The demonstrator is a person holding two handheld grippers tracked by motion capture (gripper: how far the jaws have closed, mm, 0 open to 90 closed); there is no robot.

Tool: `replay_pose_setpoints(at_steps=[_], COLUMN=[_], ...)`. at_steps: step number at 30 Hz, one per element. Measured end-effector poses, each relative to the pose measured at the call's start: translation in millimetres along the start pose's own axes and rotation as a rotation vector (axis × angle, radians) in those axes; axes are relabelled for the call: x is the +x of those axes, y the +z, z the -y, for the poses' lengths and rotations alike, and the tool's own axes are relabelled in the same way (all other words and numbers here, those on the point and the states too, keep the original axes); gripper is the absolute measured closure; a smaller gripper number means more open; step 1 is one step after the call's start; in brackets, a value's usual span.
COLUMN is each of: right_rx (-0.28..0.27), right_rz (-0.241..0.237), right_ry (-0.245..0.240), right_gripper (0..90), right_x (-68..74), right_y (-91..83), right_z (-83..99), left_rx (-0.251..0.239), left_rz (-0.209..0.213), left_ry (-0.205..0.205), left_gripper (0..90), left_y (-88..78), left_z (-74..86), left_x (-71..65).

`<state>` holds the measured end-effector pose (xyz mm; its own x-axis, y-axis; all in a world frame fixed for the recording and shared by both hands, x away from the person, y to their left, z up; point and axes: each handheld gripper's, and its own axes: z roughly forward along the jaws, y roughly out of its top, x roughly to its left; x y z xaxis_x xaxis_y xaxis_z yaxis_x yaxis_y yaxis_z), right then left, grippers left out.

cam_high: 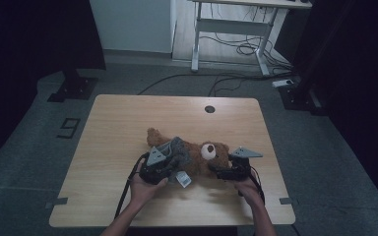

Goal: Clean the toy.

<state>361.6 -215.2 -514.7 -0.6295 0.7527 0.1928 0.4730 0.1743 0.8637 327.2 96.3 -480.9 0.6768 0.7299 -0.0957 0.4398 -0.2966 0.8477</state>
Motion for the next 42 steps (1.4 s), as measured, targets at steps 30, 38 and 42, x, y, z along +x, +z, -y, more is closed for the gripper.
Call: replay_pose_setpoints(at_steps=[30, 38, 42], right_rx=[-0.023, -0.031, -0.034], right_rz=[0.046, 0.036, 0.029], right_ry=[0.026, 0.037, 0.034], right_gripper=[36.9, 36.9, 36.8], right_x=[0.8, -0.9, -2.2], right_y=[0.6, 0.4, 0.2], right_z=[11.8, 13.6, 14.0], left_rx=[0.171, 0.194, 0.084], left_rz=[-0.212, -0.206, -0.179], left_ry=[-0.053, -0.137, -0.103], left_gripper=[75.9, 75.5, 75.7], left_y=[8.5, 2.3, -20.1], left_z=[15.2, 35.0, 13.8], left_x=[71.4, 90.0, 83.9])
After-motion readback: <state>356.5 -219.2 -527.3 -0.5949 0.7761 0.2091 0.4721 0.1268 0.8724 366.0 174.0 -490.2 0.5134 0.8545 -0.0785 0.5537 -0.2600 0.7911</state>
